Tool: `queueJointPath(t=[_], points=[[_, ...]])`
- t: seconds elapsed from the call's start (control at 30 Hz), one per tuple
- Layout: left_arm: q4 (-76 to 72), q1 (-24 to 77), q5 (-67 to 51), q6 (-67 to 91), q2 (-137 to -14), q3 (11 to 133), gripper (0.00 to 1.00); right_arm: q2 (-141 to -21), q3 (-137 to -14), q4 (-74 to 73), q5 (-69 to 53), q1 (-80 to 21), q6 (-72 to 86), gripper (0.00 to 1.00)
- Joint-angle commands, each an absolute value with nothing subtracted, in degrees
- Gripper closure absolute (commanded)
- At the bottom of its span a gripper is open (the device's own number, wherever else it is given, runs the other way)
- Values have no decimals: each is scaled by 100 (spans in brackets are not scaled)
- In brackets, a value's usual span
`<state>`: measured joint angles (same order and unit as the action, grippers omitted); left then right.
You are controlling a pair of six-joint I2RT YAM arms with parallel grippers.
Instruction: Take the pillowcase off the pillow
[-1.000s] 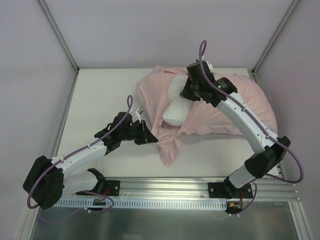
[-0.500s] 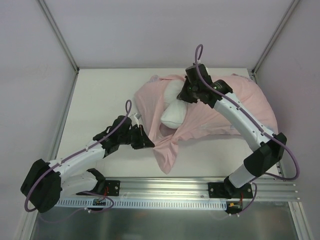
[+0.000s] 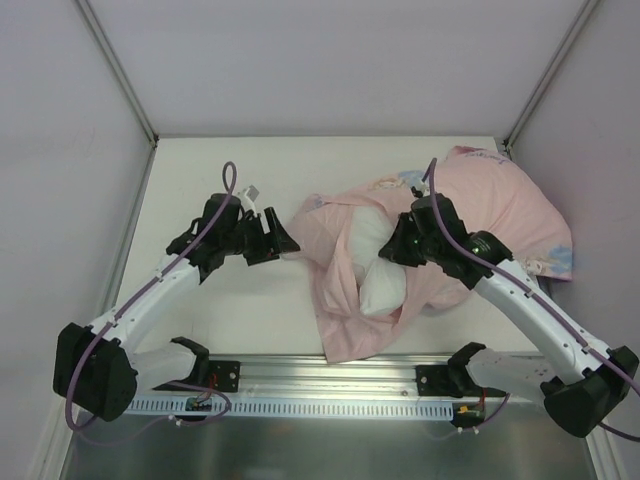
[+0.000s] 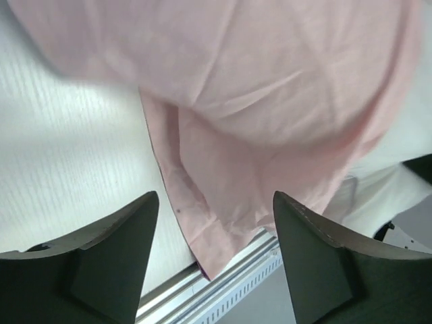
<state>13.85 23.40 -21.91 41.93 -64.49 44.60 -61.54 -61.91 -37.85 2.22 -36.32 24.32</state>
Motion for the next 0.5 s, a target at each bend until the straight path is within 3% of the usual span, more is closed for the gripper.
queueJointPath(t=[0.0,0.23,0.47], points=[[1582,2399,-2381,3779,-6538,5097,29,-6003,-6214,-3410,62,-3735,2391,99],[1810,3443,-2162,3445,-7066,6002,14,-6284,-6495,-3516,123,-3920,2259,99],[1819,3875,-1951,3410,-7435,6231,14,-6363,-6750,-3568,132,-4069,2197,99]])
